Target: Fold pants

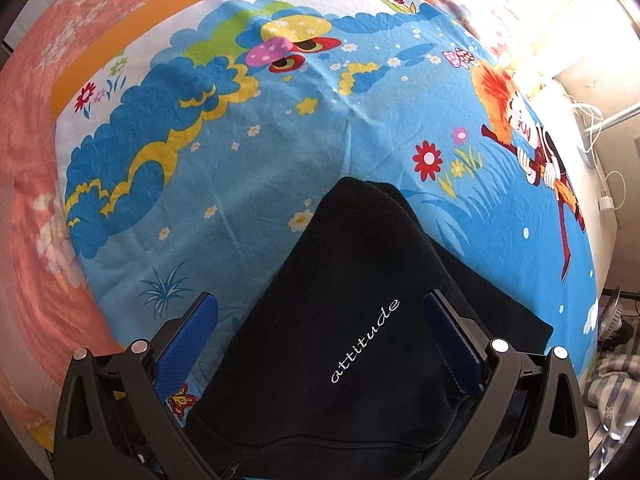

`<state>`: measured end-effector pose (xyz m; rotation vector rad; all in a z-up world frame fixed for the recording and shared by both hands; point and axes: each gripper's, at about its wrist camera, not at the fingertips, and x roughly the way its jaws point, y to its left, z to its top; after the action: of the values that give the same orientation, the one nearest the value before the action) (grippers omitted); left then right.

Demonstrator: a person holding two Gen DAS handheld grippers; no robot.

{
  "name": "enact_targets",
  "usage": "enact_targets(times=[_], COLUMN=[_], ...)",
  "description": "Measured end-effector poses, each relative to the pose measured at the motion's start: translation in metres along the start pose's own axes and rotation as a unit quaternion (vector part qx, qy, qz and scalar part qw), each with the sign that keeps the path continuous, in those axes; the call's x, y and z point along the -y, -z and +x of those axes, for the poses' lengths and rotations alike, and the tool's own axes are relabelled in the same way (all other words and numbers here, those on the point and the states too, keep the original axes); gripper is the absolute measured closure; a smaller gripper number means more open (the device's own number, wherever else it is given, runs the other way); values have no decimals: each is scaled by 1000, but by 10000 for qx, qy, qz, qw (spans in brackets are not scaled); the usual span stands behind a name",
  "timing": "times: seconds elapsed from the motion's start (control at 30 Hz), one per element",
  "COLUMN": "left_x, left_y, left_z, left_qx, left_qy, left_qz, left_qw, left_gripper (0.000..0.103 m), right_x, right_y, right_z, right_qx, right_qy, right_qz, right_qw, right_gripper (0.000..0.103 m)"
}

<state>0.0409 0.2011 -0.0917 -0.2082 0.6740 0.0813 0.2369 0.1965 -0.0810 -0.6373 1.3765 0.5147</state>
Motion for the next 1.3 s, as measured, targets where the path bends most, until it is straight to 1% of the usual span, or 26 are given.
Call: enact_targets(times=[0.1, 0.13, 0.17, 0.2, 0.23, 0.27, 0.3, 0.33, 0.37, 0.4, 0.43, 0.53, 0.6, 0.63, 0.67, 0.7, 0.73, 0.8, 0.87, 1.0, 1.07, 1.1, 1.13, 1.2, 1.27, 1.3], left_x=[6, 8, 10, 10, 11, 10, 6, -2, -11, -18, -22, -17, -1, 8, 14, 19, 26, 45, 71, 126, 151, 166, 181, 211, 238, 249], left_y=[-2, -3, -5, -6, -7, -8, -8, -7, -6, -3, -1, 4, 3, 2, 0, -4, -8, -20, -30, -43, -43, -42, -40, -34, -28, -26], left_z=[-5, -7, -9, -11, -13, -15, -16, -15, -15, -16, -15, -3, 6, 13, 18, 20, 18, 5, -10, -33, -42, -45, -48, -54, -59, -60], left_qx=[54, 73, 96, 126, 165, 198, 207, 201, 232, 264, 239, 1, -10, -67, -108, -113, -81, 118, 316, 721, 854, 895, 930, 1022, 1119, 1143], left_qy=[-32, -33, -17, 12, 55, 137, 298, 434, 582, 623, 574, 760, 703, 564, 536, 536, 403, 438, 316, 240, 50, -56, -125, -180, -137, -97], left_qz=[106, 134, 146, 125, 88, 12, -183, -482, -826, -1103, -1286, -1502, -1373, -1244, -1205, -1183, -1085, -736, -340, 477, 832, 1043, 1253, 1639, 1949, 2053], left_qw=[9999, 9999, 9998, 9998, 9998, 9997, 9992, 9977, 9946, 9916, 9897, 9857, 9880, 9906, 9912, 9915, 9932, 9963, 9984, 9960, 9929, 9905, 9877, 9810, 9743, 9720], left_gripper=[74, 75, 75, 75, 76, 76, 76, 70, 65, 40, 26, 27, 25, 27, 30, 49, 68, 73, 75, 77, 77, 77, 77, 77, 77, 77], right_x=[-5, -6, -7, -9, -10, -11, -11, -8, -2, 3, 9, 27, 40, 50, 59, 71, 84, 117, 153, 208, 225, 230, 233, 234, 237, 239], right_y=[-4, -5, -6, -6, -4, -1, 2, 4, 7, 7, 8, 12, 18, 23, 28, 35, 43, 64, 87, 139, 159, 166, 172, 179, 187, 189], right_z=[14, 18, 21, 23, 23, 22, 20, 15, 11, 7, 3, -14, -29, -37, -47, -58, -71, -102, -131, -155, -153, -150, -150, -157, -163, -163], right_qx=[-166, -222, -265, -283, -269, -240, -204, -139, -67, -21, 13, 202, 353, 447, 550, 689, 886, 1309, 1721, 2042, 1994, 1909, 1991, 2157, 2276, 2294], right_qy=[192, 205, 217, 292, 399, 330, 267, 253, 220, 141, 12, -351, -691, -890, -1091, -1277, -1413, -1801, -1932, -2219, -2205, -2200, -2166, -2145, -2308, -2231], right_qz=[-129, -156, -209, -319, -458, -572, -627, -641, -611, -548, -471, -195, -16, 91, 203, 327, 468, 769, 1013, 1340, 1538, 1614, 1682, 1553, 1469, 1466], right_qw=[9996, 9994, 9992, 9987, 9978, 9975, 9975, 9975, 9979, 9984, 9989, 9990, 9970, 9950, 9923, 9889, 9849, 9719, 9606, 9440, 9423, 9429, 9408, 9399, 9345, 9360], right_gripper=[6, 7, 12, 33, 48, 52, 60, 65, 67, 69, 70, 71, 72, 74, 75, 78, 85, 88, 88, 85, 52, 5, 5, 5, 5, 5])
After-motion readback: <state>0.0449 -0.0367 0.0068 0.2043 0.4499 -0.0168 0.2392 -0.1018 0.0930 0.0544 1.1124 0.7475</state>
